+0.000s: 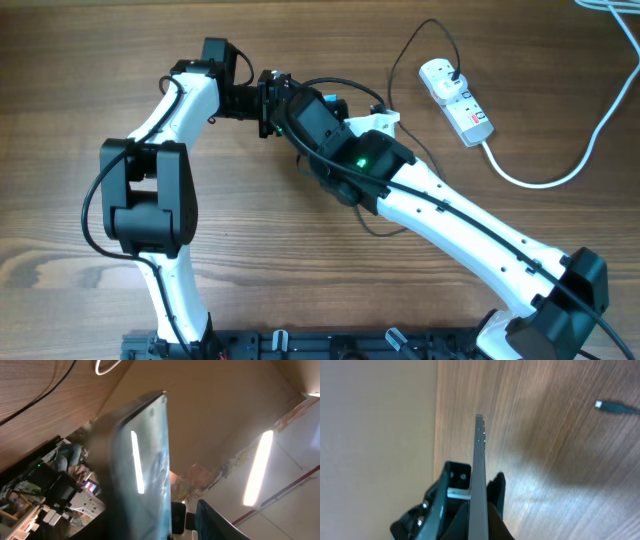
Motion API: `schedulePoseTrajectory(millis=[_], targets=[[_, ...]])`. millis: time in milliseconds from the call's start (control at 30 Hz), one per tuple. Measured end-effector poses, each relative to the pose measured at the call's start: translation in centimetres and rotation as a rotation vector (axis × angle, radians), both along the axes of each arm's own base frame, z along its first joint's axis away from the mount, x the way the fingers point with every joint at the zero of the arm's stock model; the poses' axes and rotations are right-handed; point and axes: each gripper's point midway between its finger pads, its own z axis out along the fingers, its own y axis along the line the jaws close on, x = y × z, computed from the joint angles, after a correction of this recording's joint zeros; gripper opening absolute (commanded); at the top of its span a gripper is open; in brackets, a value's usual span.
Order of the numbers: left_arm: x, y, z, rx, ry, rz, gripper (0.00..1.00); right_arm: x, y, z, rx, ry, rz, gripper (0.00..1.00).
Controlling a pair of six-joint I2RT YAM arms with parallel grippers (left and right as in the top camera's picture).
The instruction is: Plug charger to phone and switch on socket
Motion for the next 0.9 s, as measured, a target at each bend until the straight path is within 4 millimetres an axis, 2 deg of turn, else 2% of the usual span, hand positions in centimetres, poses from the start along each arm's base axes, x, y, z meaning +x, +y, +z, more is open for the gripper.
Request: schedulePoseTrajectory(millis=[367,900], targets=[[0.0,0.0,0.0,0.002,0.018,0.0,0.39,0.28,-0.18,0.28,0.002,-0.018,-0.02,0.04],[0.0,0.0,-0.01,0.003,0.025,0.0,0.2,0.02,0.62,0.1,0.038,0.005,0.008,0.05]])
